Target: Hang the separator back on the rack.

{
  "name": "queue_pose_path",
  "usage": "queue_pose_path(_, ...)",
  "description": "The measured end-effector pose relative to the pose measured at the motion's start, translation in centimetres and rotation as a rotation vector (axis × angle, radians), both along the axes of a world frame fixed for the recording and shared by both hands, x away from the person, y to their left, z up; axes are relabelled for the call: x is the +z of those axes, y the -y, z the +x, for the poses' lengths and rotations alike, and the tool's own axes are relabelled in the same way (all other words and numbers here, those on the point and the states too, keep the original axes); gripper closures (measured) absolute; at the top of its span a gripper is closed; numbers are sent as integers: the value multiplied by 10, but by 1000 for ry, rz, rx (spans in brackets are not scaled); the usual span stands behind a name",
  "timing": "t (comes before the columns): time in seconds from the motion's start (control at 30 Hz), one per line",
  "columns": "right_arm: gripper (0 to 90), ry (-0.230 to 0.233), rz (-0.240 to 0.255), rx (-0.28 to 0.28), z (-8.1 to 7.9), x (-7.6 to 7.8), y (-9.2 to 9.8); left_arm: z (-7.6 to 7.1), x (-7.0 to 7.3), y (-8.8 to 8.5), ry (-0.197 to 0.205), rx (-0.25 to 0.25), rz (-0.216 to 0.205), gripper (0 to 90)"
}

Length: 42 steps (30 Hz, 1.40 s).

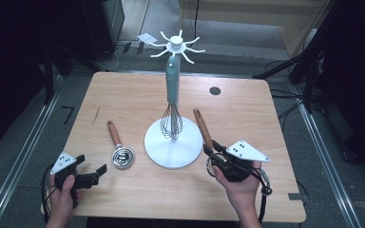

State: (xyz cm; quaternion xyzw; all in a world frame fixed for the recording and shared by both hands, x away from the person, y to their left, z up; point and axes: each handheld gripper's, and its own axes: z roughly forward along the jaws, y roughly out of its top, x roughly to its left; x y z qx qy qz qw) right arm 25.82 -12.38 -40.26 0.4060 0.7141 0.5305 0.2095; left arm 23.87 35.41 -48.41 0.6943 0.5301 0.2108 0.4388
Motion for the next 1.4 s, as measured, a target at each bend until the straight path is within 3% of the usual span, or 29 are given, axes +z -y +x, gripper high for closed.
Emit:
queue_pose_path(0.37,706,44,20,-19,0,12,0,-1,0,1,2,-6,1,0)
queue_pose_path(0.57,706,66,42,0,1,21,-1,-1,0,1,1,-6,9,0)
queue_pose_path(1.1,706,150,42,25,-3,40,-13,-1,0,1,0,-10,10,0)
queue_pose_path(1.4,705,192,54,6,-7,53,-17,-1,0,2,2,-11,12,0)
